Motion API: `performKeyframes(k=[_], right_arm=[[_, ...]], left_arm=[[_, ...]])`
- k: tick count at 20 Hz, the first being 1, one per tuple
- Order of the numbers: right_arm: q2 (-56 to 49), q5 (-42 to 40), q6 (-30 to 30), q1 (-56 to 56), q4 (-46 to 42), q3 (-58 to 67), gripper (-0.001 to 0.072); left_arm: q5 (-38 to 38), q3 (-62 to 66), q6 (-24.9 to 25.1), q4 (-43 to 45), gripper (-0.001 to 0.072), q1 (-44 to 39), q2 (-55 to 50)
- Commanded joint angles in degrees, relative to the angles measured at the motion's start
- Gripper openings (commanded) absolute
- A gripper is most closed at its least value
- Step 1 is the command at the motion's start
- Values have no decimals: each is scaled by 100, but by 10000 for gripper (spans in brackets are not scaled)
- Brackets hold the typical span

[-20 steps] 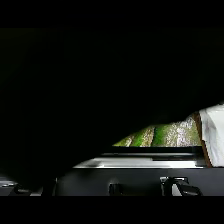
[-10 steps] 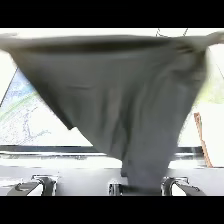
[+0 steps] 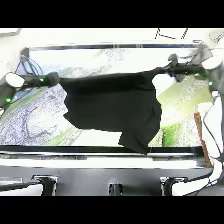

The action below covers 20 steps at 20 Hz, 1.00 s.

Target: Fold the clothes and pants, and hang the long-sleeved shirts on hangers.

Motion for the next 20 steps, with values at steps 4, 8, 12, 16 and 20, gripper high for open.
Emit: performKeyframes(k=[4, 8, 12, 16, 20], right_arm=[[-136, 706, 48, -278, -94, 61, 259], [304, 2898, -173, -1346, -1532, 17, 491], [741, 3657, -555, -1434, -2549, -1012, 491], [1064, 3399, -691, -1434, -2275, -1768, 492], [1093, 3453, -750, -1434, -2243, -1843, 492]], left_arm=[[-1528, 234, 2, -264, 489, 553, -494], [-3220, 92, -2, 2, 568, 1893, -509], [-2715, -1449, 509, -1003, 408, 2376, -514], [-2094, -2065, 1252, -2365, 409, 2118, -704], [-1969, -2063, 1270, -2406, 409, 1773, -1001]])
